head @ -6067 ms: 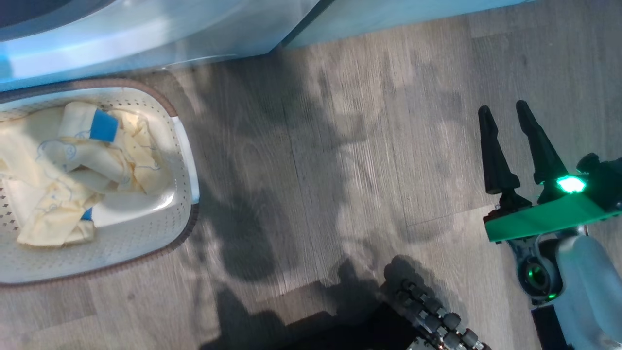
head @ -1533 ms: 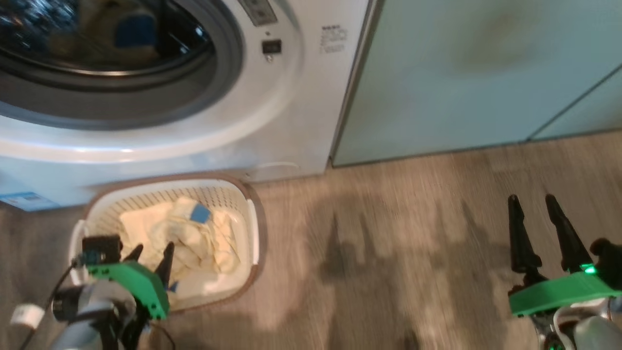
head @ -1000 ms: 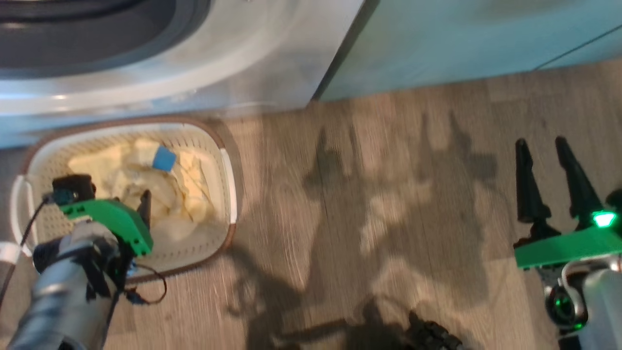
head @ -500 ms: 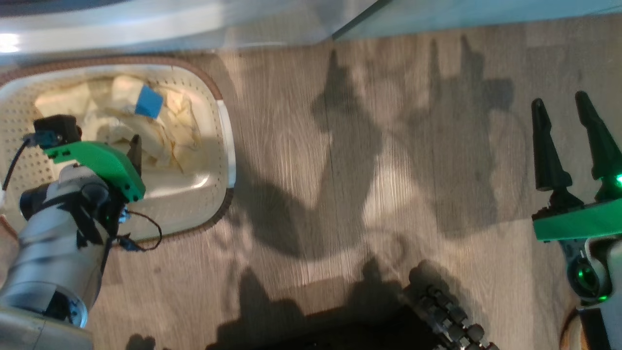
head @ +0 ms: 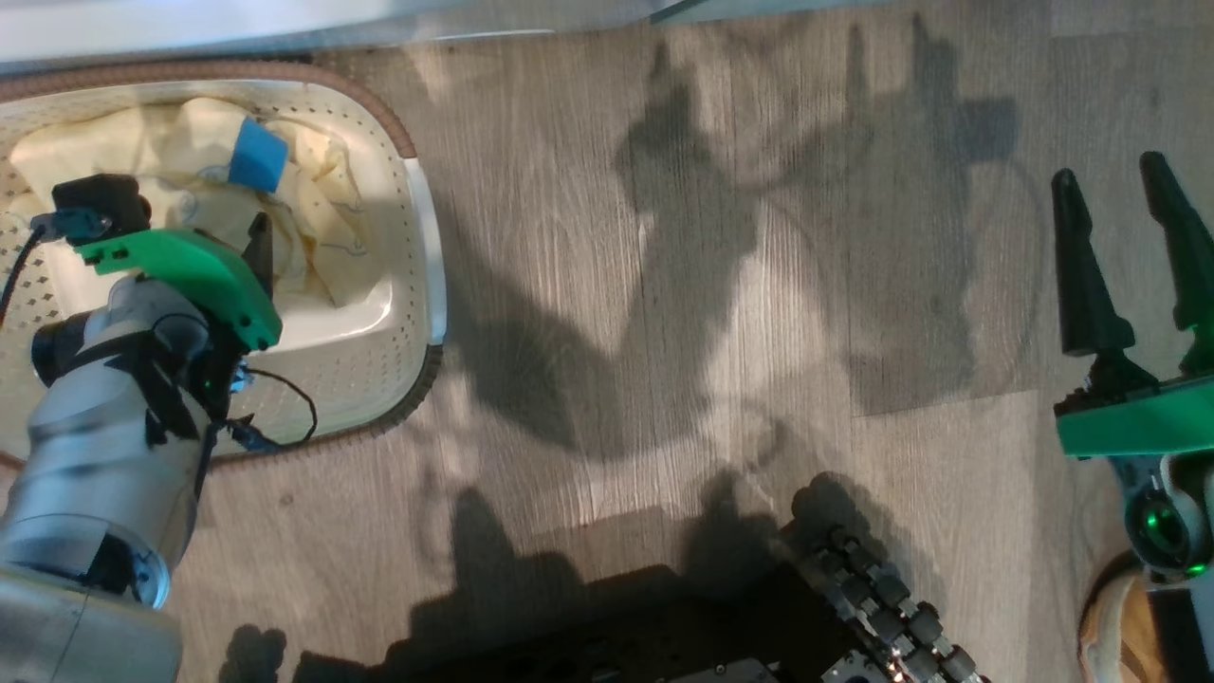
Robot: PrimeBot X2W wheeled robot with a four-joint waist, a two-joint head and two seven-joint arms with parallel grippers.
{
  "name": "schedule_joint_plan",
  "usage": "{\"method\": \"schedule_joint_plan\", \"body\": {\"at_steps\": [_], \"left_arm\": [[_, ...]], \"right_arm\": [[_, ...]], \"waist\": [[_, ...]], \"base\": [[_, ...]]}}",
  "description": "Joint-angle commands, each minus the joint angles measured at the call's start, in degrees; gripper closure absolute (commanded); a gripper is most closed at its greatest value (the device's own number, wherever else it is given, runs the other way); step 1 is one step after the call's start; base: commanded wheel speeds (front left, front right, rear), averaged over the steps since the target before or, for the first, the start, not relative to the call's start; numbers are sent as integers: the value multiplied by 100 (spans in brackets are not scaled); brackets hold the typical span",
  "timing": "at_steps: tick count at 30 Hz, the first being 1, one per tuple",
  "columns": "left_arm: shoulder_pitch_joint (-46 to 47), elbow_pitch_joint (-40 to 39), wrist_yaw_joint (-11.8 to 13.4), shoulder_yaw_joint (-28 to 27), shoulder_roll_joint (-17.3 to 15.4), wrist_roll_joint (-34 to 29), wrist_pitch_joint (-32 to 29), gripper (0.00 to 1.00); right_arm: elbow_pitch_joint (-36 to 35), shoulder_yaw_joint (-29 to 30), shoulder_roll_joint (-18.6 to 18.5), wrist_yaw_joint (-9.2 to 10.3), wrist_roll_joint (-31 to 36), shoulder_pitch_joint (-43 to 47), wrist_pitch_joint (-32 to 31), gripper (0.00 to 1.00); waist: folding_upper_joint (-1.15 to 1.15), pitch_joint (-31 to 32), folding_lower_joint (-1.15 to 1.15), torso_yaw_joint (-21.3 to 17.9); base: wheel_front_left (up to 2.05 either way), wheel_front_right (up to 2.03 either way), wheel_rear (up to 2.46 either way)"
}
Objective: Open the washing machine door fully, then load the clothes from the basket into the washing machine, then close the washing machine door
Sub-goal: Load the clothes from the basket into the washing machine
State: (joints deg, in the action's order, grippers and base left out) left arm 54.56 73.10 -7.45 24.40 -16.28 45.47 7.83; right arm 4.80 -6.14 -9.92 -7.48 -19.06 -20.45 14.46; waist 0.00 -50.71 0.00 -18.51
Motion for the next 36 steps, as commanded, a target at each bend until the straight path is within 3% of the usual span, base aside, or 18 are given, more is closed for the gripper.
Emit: {"method": "schedule_joint_plan", "body": {"at_steps": [1,25,26,27,29,30,36], "left_arm": [[-68,-7,-3,-69,-193,45,51,0],[244,13,-3,545,-180,85,285,0],[243,5,-3,586,-170,75,312,18],[240,-12,-3,638,-156,63,321,52],[236,-57,-3,730,-141,59,341,88],[241,-84,-3,775,-139,57,363,100],[216,-220,-3,1021,-138,121,478,100]], "right_arm": [[-144,-38,-147,-1,51,149,54,0],[-274,91,-388,-1,120,158,54,0],[-275,95,-392,-1,123,164,54,0],[-278,100,-397,-1,126,171,54,0],[-287,114,-410,-1,133,187,54,0],[-292,121,-419,-1,138,192,54,0],[-275,136,-424,-1,154,159,54,0]], "waist": [[0,-13,0,-9],[0,-392,0,79],[0,-392,0,83],[0,-391,0,86],[0,-390,0,94],[0,-391,0,97],[0,-345,0,93]], "base": [[0,0,0],[0,0,0],[0,0,0],[0,0,0],[0,0,0],[0,0,0],[0,0,0]]}}
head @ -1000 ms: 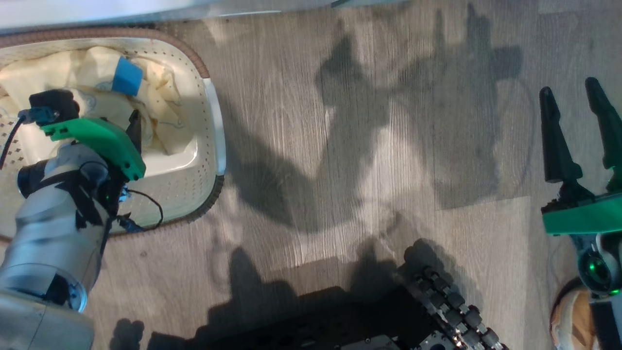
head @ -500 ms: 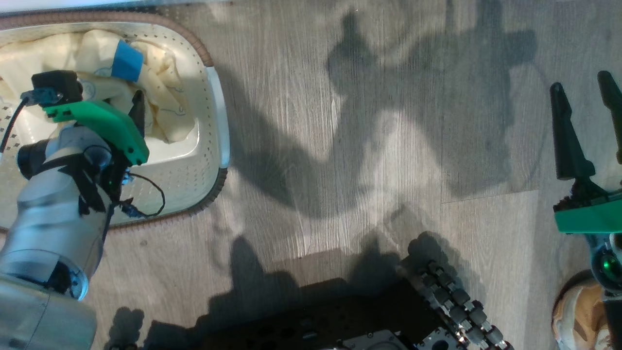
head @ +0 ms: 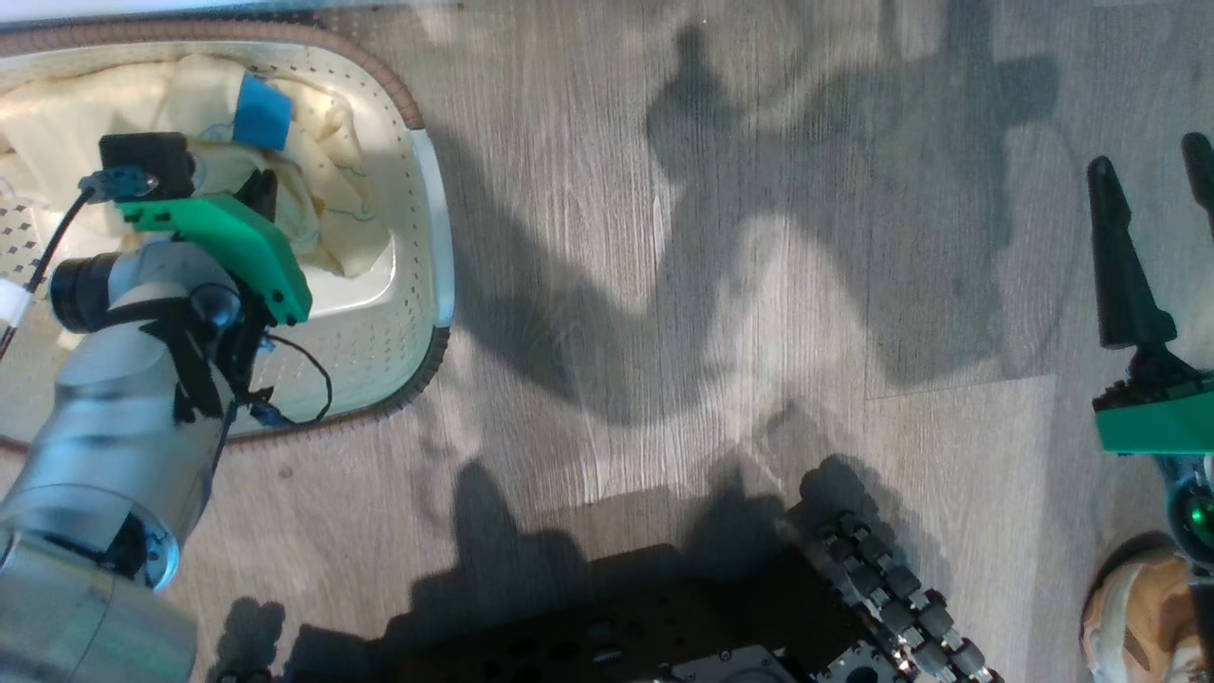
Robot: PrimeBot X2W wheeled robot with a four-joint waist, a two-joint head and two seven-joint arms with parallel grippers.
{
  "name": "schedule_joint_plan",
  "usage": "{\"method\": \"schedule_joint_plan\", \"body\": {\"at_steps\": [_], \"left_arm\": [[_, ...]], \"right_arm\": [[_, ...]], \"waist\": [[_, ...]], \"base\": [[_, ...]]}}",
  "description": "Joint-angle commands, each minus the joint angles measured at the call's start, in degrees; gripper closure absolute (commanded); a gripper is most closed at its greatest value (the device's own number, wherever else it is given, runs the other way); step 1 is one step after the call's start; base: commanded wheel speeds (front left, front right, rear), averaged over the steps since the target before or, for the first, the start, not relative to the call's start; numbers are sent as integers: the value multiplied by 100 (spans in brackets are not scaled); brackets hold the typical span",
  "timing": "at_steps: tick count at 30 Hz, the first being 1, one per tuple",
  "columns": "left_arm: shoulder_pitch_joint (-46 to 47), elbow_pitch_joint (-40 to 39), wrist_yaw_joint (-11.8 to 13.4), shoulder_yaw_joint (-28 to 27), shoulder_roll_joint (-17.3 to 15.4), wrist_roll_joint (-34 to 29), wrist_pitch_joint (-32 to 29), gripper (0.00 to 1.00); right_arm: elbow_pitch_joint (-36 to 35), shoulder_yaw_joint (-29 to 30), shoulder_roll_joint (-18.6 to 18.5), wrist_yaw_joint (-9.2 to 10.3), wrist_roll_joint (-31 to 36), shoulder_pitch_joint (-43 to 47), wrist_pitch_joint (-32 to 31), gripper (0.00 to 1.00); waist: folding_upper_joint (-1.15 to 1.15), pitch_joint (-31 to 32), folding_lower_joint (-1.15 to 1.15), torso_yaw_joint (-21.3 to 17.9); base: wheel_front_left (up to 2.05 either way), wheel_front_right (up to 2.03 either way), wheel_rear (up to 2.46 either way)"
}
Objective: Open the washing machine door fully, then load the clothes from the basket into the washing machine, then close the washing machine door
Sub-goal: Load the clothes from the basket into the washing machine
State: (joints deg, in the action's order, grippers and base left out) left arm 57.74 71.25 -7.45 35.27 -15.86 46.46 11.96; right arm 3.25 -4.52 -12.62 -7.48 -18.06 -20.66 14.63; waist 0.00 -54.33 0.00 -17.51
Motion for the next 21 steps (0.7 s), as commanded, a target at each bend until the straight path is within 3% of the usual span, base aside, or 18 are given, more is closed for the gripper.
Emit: {"method": "schedule_joint_plan", "body": {"at_steps": [1,9,21], "left_arm": [[-131,-56,-3,-26,-180,45,79,100],[-450,-212,-3,225,-196,290,173,100],[-1306,-886,-3,371,-356,519,301,100]], "right_arm": [[-111,-34,-144,-1,57,166,37,0],[-19,-84,-83,-1,68,141,37,0],[278,-226,0,-1,-6,382,37,0]], "waist": [[0,50,0,-5],[0,432,0,4],[0,1653,0,189]], "base": [[0,0,0],[0,0,0],[0,0,0]]}}
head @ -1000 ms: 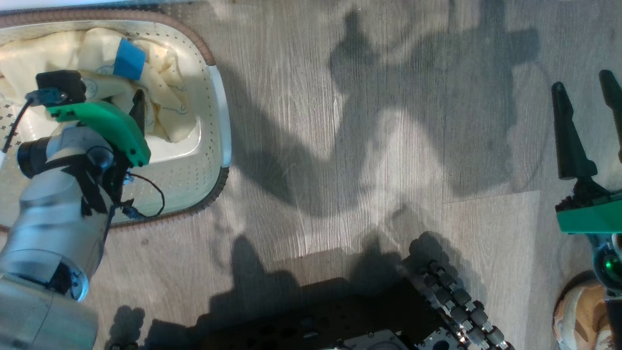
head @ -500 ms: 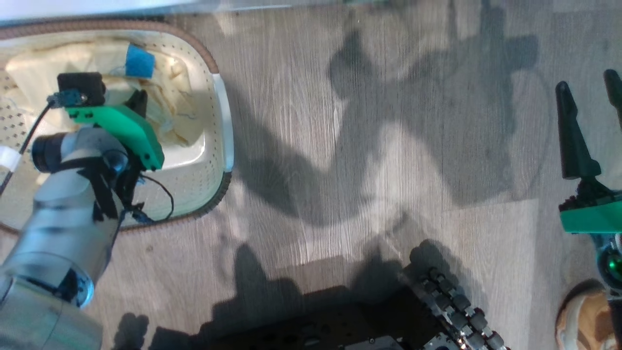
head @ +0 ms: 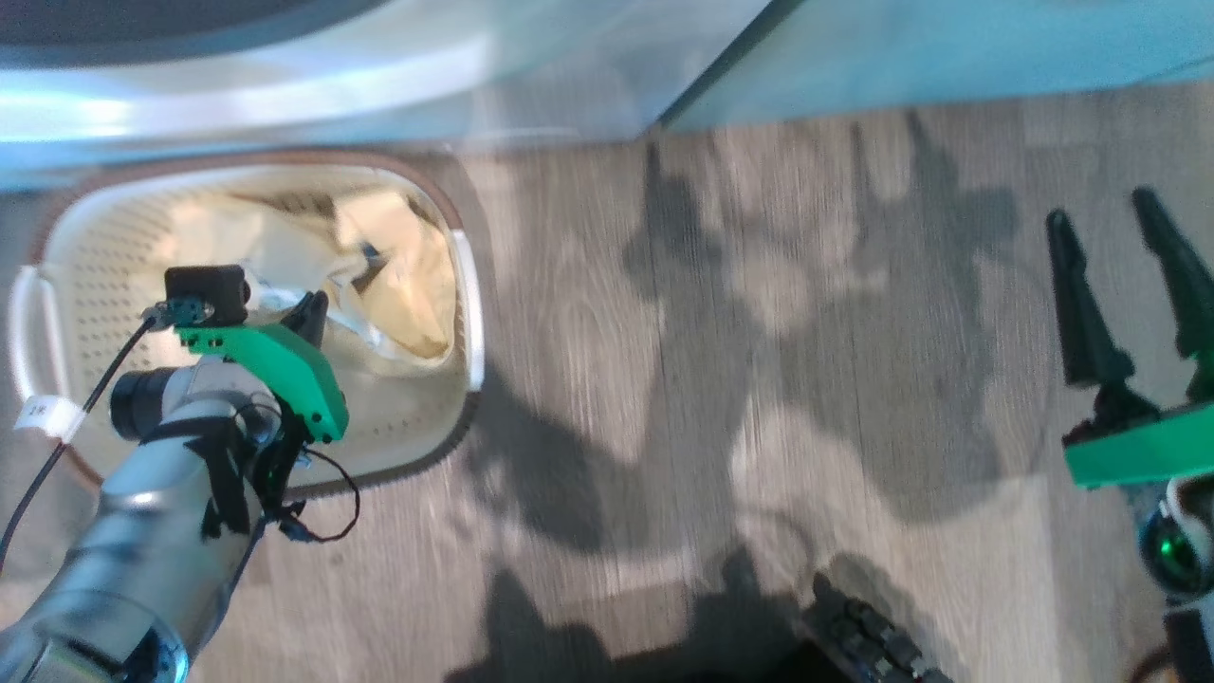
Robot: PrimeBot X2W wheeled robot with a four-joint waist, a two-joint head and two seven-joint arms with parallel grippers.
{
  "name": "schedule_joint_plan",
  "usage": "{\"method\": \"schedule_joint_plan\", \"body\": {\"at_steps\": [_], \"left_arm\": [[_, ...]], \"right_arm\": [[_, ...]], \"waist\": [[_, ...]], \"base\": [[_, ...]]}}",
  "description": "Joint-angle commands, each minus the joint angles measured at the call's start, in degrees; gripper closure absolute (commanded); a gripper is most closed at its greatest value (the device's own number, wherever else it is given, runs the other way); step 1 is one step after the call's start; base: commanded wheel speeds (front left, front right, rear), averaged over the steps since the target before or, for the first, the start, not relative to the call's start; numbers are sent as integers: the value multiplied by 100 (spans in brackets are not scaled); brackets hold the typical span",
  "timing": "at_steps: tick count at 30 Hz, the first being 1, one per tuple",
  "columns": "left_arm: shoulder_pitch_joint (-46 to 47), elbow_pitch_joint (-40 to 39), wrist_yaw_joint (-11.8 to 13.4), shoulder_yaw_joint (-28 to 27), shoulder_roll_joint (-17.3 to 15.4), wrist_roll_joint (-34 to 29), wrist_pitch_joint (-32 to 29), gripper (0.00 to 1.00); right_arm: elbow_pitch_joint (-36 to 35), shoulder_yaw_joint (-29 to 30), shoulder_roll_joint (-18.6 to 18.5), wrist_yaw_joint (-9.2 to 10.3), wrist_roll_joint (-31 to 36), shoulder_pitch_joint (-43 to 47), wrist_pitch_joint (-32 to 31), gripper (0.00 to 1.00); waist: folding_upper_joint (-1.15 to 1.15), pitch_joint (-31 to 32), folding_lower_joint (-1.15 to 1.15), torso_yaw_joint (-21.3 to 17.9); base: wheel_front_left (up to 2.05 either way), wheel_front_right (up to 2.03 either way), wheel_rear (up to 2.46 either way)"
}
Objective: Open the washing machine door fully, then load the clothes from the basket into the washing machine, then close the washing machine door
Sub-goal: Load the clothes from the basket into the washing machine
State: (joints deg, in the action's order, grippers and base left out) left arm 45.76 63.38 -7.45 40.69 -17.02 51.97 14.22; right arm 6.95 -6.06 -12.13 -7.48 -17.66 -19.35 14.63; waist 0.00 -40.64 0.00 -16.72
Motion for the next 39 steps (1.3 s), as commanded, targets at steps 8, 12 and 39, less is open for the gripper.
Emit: {"method": "schedule_joint_plan", "body": {"at_steps": [8,12,39], "left_arm": [[-913,-1045,-3,-956,-386,-625,76,100],[-1366,-1502,-3,-1391,-376,-981,77,100],[-3370,-4368,-3,-3630,-310,-2482,77,100]], "right_arm": [[72,-122,35,-1,-85,496,37,0],[131,-165,59,-1,-89,649,37,0],[217,188,231,-1,-67,1711,37,0]], "waist": [[0,1145,0,292],[0,1536,0,390],[0,3216,0,785]], "base": [[0,0,0],[0,0,0],[0,0,0]]}}
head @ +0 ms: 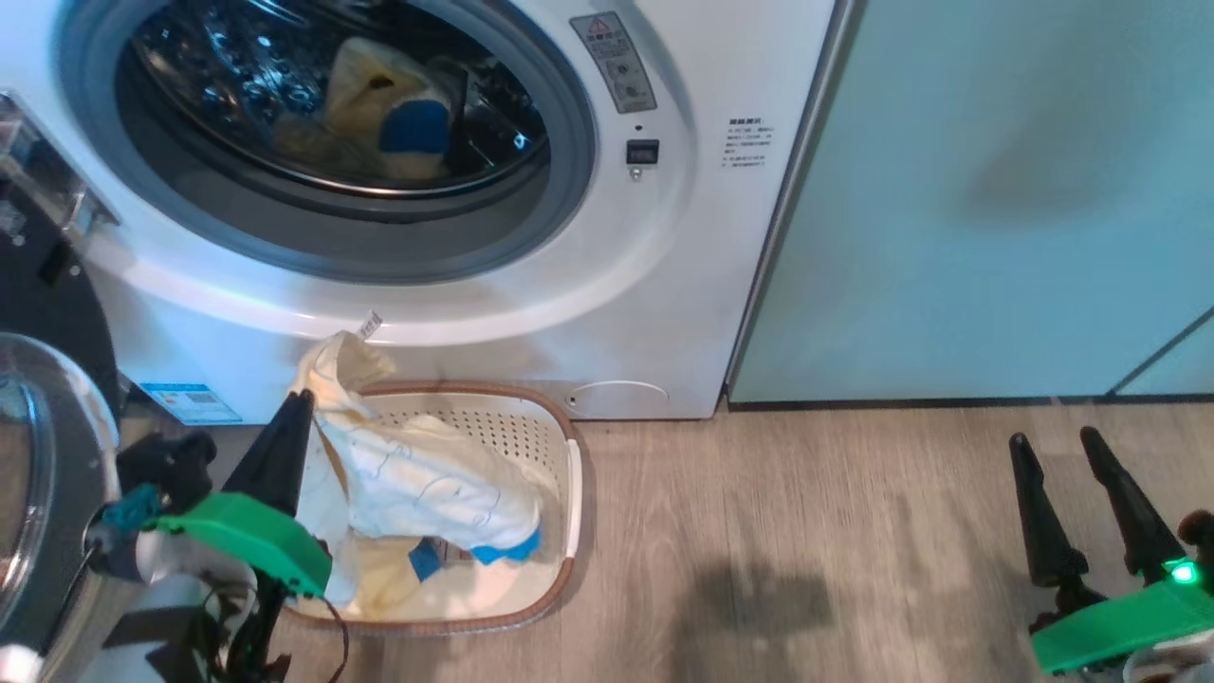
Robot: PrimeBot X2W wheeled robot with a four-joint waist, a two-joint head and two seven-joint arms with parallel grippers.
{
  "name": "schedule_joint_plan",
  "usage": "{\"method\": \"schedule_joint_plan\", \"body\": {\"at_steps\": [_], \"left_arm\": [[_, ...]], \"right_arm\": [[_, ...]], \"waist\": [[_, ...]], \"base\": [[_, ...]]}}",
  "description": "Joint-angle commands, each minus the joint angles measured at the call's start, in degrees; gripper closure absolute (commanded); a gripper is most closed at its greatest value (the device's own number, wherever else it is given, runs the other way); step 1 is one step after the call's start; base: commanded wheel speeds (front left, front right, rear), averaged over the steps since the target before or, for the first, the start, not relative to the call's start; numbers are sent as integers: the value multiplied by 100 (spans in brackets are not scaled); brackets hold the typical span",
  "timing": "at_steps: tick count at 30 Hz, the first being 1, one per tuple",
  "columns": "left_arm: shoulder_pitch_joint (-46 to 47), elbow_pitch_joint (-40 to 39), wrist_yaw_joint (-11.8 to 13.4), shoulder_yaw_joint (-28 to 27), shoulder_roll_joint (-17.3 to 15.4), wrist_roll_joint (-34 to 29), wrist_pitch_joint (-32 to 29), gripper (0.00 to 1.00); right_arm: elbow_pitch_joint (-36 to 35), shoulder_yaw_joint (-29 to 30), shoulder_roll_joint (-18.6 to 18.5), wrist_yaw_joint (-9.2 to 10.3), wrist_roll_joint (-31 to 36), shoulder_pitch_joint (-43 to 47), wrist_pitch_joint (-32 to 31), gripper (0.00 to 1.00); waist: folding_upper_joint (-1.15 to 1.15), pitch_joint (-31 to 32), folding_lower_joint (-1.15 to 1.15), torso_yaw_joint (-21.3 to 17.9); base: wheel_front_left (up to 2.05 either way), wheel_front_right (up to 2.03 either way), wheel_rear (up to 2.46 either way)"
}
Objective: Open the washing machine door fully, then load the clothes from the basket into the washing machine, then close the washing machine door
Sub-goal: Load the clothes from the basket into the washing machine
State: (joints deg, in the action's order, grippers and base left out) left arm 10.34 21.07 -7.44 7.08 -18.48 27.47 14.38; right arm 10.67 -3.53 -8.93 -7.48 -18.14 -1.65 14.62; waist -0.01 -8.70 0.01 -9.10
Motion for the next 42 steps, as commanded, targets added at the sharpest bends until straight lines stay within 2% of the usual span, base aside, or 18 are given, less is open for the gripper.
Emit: {"method": "schedule_joint_plan", "body": {"at_steps": [1,9,21,35,42], "left_arm": [[123,-221,-4,-301,-157,-52,62,100],[-207,-670,-4,-618,-159,-126,62,100],[-106,-686,-4,-672,-129,21,62,100],[1521,-465,-4,-212,-811,277,-790,100],[2592,-254,-4,136,-1164,706,-1290,100]], "right_arm": [[-165,-58,-79,-1,-22,-49,38,0],[-213,45,-46,-1,-18,21,38,0],[-229,-13,58,-1,-16,61,38,0],[-251,-165,107,-1,-62,-158,38,0],[-267,-277,166,-1,-98,-432,38,0]], "waist": [[1,42,-1,34],[1,191,-1,134],[1,207,-1,170],[1,-220,-1,-181],[1,-743,-1,-462]], "base": [[0,0,0],[0,0,0],[0,0,0],[0,0,0],[0,0,0]]}}
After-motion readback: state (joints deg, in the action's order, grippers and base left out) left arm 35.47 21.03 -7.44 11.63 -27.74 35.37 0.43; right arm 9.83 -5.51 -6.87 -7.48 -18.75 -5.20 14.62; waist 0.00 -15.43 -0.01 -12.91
